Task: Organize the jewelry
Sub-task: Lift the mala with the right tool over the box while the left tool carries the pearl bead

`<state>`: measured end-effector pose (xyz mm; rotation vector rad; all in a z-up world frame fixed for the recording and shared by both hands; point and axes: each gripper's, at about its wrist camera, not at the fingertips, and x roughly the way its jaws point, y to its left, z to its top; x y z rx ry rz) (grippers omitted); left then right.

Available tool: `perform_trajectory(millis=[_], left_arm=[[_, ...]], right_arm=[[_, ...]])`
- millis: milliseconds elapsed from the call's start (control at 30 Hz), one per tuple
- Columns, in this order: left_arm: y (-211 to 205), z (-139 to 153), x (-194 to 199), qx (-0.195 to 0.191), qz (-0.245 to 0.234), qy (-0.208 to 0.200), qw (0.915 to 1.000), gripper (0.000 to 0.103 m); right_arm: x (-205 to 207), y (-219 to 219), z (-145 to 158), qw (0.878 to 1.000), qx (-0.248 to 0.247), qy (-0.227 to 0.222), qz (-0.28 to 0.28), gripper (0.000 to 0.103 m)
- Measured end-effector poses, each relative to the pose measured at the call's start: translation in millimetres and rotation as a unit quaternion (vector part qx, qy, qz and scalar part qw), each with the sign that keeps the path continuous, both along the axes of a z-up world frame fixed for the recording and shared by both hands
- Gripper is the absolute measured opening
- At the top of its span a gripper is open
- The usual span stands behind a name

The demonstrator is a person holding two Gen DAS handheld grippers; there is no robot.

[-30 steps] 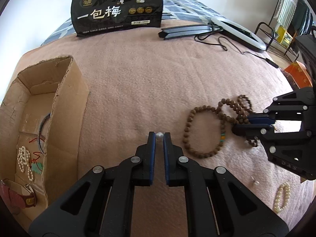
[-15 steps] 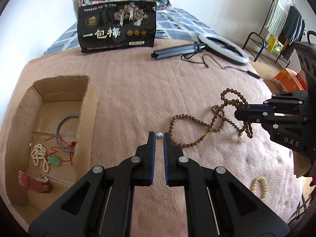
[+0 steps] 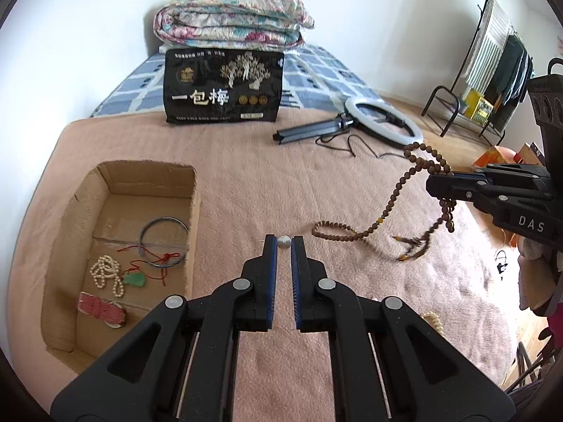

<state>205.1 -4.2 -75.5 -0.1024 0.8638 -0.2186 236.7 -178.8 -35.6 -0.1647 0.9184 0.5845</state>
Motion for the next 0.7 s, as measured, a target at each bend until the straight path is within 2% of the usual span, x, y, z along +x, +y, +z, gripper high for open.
perform_trajectory(millis=[267, 700], left_arm=[[24.8, 21.9, -19.8, -0.005, 0.014, -0.019, 0.9997, 0.006], [76.9, 34.0, -46.6, 0.001, 0.047, -0.033, 0.9983, 0.006]], right_arm=[[-10.3, 14.7, 38.3, 0.999, 0.021, -0.025, -0.001, 0.004], [-23.3, 50.8, 89.8, 0.997, 0.062, -0.054, 0.014, 0.004]])
